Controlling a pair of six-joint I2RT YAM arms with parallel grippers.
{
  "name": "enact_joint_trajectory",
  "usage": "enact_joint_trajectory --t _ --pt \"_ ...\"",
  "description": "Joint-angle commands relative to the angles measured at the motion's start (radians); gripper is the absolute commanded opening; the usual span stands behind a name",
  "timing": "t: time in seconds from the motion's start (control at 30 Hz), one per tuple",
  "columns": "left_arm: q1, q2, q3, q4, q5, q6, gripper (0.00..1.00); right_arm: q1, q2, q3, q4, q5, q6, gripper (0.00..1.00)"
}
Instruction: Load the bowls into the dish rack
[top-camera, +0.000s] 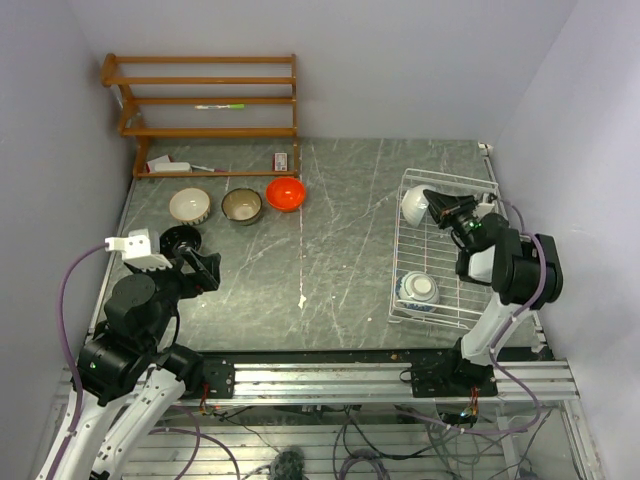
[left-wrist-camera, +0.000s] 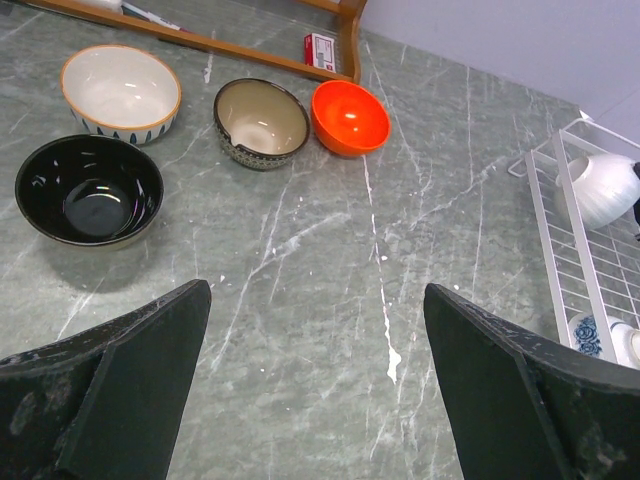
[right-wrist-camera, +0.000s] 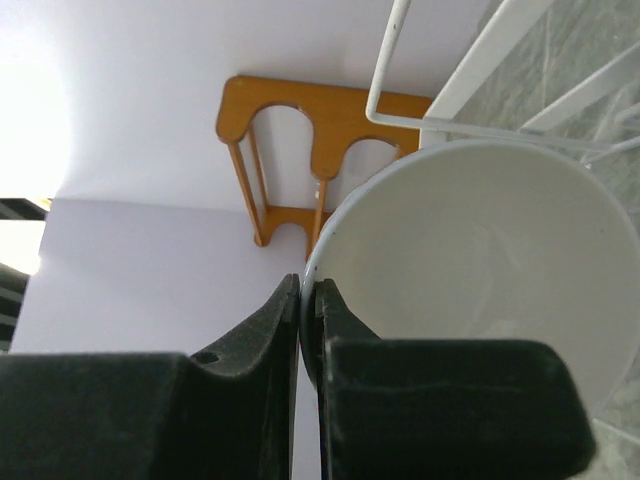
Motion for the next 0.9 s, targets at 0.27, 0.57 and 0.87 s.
enact_joint_trajectory --t 0.27,0.57,0.87 --pt "-0.006 0.009 0.018 0.008 -0.011 0.000 0.99 -0.014 0.269 -0.074 0.289 0.038 0.155 0.00" --pt "-0.006 0.005 0.018 0.008 -0.011 0.000 0.99 -0.099 0.255 -0.145 0.214 0.009 0.100 0.04" --pt "-0.006 0.003 0.017 0.008 -0.014 -0.001 0.99 -0.129 0.214 -0.162 0.155 -0.007 0.060 0.13"
